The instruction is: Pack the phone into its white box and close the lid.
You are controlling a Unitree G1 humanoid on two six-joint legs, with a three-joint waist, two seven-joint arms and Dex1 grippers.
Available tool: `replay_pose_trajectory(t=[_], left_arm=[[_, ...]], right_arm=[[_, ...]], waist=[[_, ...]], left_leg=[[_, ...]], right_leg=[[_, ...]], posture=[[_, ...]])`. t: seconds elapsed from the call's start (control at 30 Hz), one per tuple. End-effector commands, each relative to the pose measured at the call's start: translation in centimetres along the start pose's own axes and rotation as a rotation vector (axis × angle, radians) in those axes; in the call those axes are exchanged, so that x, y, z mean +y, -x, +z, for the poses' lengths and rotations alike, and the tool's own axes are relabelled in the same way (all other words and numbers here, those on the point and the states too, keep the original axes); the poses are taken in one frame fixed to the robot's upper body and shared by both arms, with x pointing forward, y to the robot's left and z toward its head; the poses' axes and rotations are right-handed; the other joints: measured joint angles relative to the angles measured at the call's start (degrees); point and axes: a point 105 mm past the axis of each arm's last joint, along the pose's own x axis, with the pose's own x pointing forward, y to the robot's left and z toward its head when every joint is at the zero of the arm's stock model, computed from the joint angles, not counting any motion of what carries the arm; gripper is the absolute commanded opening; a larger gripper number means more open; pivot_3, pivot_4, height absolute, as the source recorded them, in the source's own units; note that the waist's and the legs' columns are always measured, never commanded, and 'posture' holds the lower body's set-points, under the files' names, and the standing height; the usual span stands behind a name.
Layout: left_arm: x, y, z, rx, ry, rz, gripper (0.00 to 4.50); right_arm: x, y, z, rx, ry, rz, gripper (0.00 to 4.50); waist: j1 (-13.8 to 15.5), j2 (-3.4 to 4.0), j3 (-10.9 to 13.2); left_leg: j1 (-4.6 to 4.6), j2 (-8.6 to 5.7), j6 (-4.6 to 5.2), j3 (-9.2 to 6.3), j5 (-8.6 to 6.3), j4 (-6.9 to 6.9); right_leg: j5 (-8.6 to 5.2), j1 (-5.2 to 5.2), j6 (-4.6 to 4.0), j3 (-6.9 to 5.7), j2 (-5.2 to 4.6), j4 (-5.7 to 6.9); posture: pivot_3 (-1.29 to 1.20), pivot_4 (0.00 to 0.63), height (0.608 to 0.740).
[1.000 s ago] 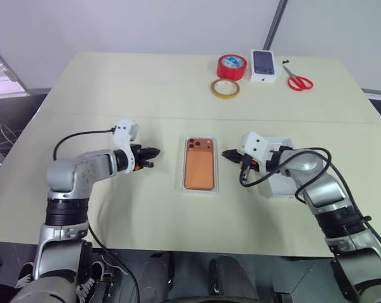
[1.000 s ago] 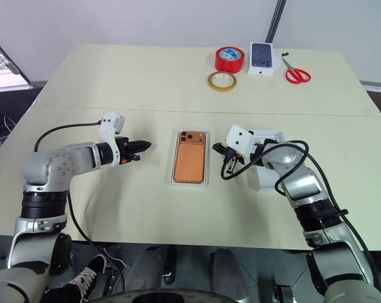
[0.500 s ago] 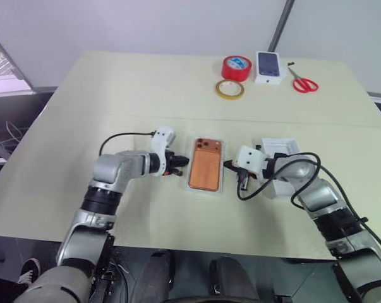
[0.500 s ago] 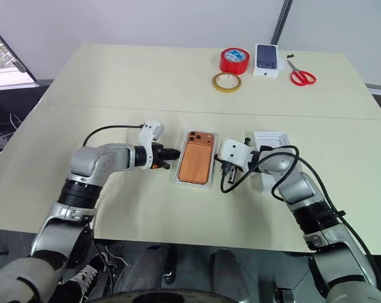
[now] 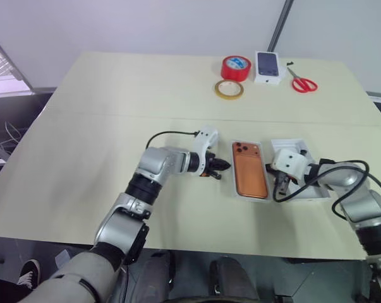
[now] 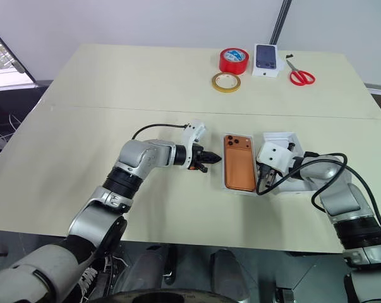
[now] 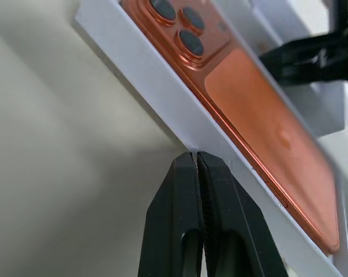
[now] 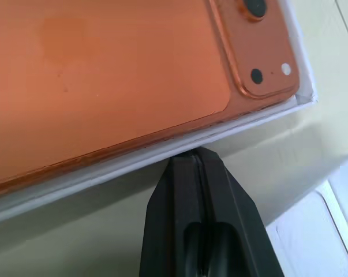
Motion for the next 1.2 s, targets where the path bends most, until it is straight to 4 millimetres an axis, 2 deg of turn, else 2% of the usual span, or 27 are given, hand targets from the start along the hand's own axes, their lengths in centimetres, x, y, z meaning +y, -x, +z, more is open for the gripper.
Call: replay_pose_trajectory(t=[0.03,0.23,0.37,0.5,0.7,0.8,0.97,1.0,1.07,1.1,1.17,1.2], left_arm=[[-1.8,-1.3,0.8,-0.019,-0.068,-0.067,0.16],[-1.4,-1.1,0.5,-0.006,-0.09,-0.068,0.16],[0.8,-0.5,1.0,-0.042,-0.085,0.021,0.16],[1.3,0.3,0.7,-0.043,-0.096,0.022,0.16],[2.4,2.4,0.5,-0.078,-0.084,0.043,0.16],[3.1,4.0,1.4,-0.155,-0.106,0.08,0.16],[3.5,6.4,3.1,-0.277,-0.168,0.119,0.16],[3.7,7.2,3.3,-0.303,-0.16,0.124,0.39],[4.0,8.2,3.4,-0.313,-0.19,0.146,0.93],[4.0,8.4,3.3,-0.312,-0.202,0.152,1.39],[4.5,8.8,3.3,-0.308,-0.256,0.196,2.45],[4.3,9.7,3.2,-0.323,-0.305,0.184,2.92]], right_arm=[[-0.7,1.1,0.4,-0.02,0.011,-0.044,0.0],[-0.3,1.5,-0.3,0.005,0.014,-0.059,0.0],[-0.3,1.6,-0.2,0.0,0.013,-0.067,0.0],[-0.7,2.0,-0.3,0.004,0.018,-0.077,0.0],[-1.6,2.8,-0.9,0.032,0.045,-0.106,0.0],[-2.7,2.2,-1.4,0.047,0.059,-0.174,0.0],[-3.1,2.2,-1.4,0.027,-0.003,-0.176,0.0],[-3.1,2.5,-1.3,0.005,-0.08,-0.162,0.0],[-2.4,3.0,-0.8,-0.04,-0.161,-0.091,0.56],[-2.2,3.1,-0.6,-0.049,-0.174,-0.074,0.88],[-2.2,3.2,-0.4,-0.055,-0.162,-0.083,1.92],[-2.5,3.6,-0.1,-0.072,-0.172,-0.111,2.37]], waist=[[-0.09,0.01,0.0],[-0.02,0.01,0.0],[-0.02,0.01,0.0],[-0.08,0.01,0.0],[-0.08,0.02,0.0],[-0.09,0.02,0.0],[-0.06,0.03,0.0],[-0.07,0.03,0.0],[-0.06,0.03,0.01],[-0.06,0.04,0.01],[-0.06,0.04,0.0],[-0.03,0.04,0.0]], left_leg=[[0.01,0.01,0.0,0.0,0.0,0.0],[0.01,0.01,0.0,0.0,0.0,0.02],[0.01,0.01,0.0,0.0,0.0,0.02],[0.01,0.02,0.0,0.0,0.0,0.02],[0.01,0.03,-0.01,0.0,0.0,0.02],[0.01,0.03,-0.01,0.0,0.01,0.05],[0.0,0.06,-0.2,0.0,0.12,0.09],[0.0,0.06,-0.23,0.0,0.13,0.1],[0.0,0.07,-0.21,0.0,0.12,0.13],[0.0,0.07,-0.18,0.0,0.1,0.15],[0.02,0.07,0.02,0.0,-0.01,0.16],[0.02,0.08,0.04,0.0,-0.03,0.19]], right_leg=[[0.0,0.0,0.01,0.01,0.01,0.01],[0.0,0.01,0.01,0.03,0.0,0.01],[0.0,0.0,0.01,0.02,0.01,0.01],[-0.01,0.0,0.01,0.02,0.02,0.02],[-0.01,0.0,0.01,0.04,0.02,0.03],[-0.01,0.0,0.01,0.04,0.02,0.04],[-0.01,-0.01,0.01,0.05,0.03,0.06],[-0.01,0.0,0.01,0.05,0.03,0.05],[-0.01,0.03,0.01,0.04,0.03,0.05],[-0.01,0.04,0.01,0.04,0.03,0.06],[-0.01,0.07,0.01,0.03,0.03,0.05],[-0.01,0.08,0.01,0.03,0.03,0.05]], posture=[[0.0,0.15,0.74],[0.0,0.15,0.74],[0.0,0.15,0.74],[0.0,0.15,0.74],[0.0,0.15,0.74],[0.0,0.15,0.74],[0.0,0.15,0.74],[0.0,0.15,0.74],[0.0,0.15,0.74],[0.0,0.15,0.74],[0.0,0.15,0.74],[0.0,0.15,0.74]])
